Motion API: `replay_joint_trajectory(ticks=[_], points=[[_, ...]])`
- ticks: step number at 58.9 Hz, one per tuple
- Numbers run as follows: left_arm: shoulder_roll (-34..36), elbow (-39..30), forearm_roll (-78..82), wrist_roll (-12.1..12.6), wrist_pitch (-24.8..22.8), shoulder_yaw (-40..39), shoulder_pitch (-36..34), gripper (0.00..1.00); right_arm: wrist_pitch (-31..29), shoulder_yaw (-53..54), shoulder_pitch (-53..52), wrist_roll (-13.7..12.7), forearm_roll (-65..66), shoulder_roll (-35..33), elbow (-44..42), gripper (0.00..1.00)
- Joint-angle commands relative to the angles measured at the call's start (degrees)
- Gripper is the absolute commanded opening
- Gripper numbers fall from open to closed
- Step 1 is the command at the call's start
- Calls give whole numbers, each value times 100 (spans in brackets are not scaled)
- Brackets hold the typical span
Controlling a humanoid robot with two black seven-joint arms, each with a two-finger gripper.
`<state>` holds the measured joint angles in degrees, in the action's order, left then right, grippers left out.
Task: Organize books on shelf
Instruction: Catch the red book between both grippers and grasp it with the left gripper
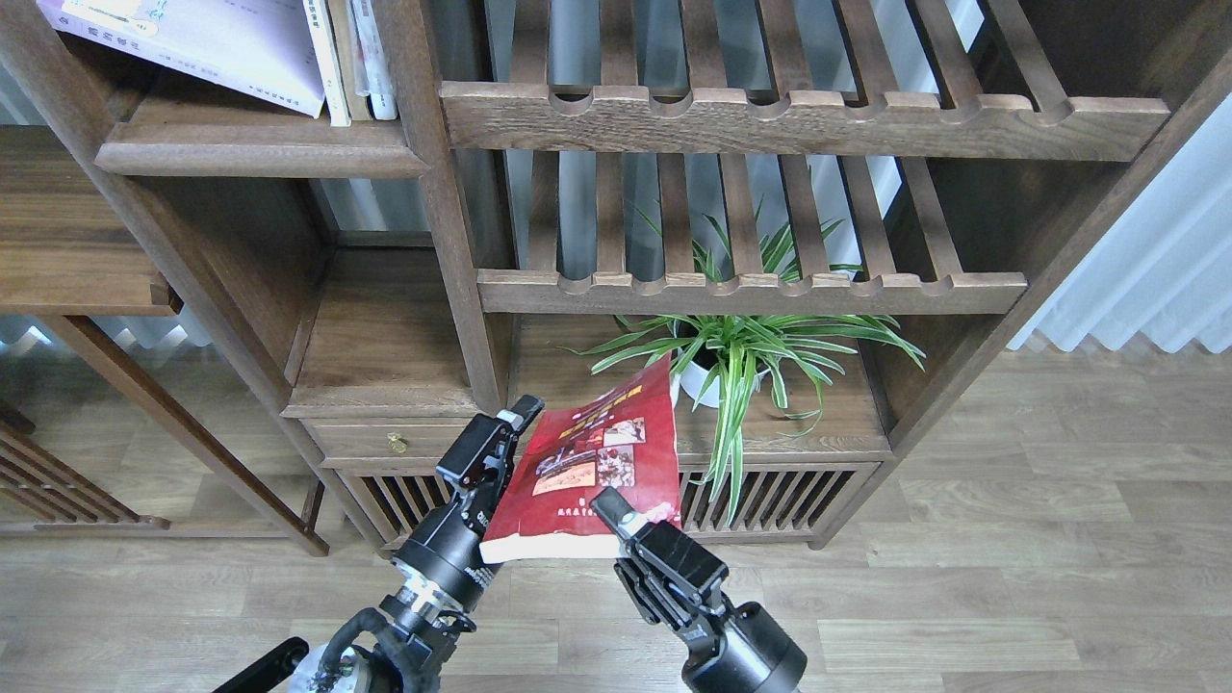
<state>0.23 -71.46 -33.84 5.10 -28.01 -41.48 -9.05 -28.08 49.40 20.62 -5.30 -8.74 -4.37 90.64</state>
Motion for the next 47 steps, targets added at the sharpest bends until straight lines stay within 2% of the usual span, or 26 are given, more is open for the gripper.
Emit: replay_joint_trajectory(ticks=[1, 7, 9, 10, 22, 28, 35, 47], points=[[-23, -17, 9, 8, 1, 148, -35, 34, 8, -36, 83, -33, 30, -2, -11, 2], [-23, -43, 9, 0, 1, 228, -79, 24, 8, -45, 92, -33, 30, 7, -11, 2], [-23, -61, 9, -18, 1, 237, -79, 18, 8, -36, 83, -33, 30, 7, -20, 2], [-23, -70, 9, -79, 1, 271, -79, 8, 8, -27, 83, -33, 30, -2, -20, 2], [12, -96, 9, -123, 1, 360, -79, 8, 8, 52, -5, -24, 4, -28, -55, 3], [311, -149, 18, -123, 1, 377, -35, 8, 8, 210, -181, 29, -5, -20, -274, 5], [706, -237, 18, -132, 1, 412, 61, 8, 8, 473, -611, 38, -5, -46, -810, 22], [1023, -333, 18, -158, 1, 404, 184, 8, 8, 650, -831, 38, -5, -72, -1153, 35]])
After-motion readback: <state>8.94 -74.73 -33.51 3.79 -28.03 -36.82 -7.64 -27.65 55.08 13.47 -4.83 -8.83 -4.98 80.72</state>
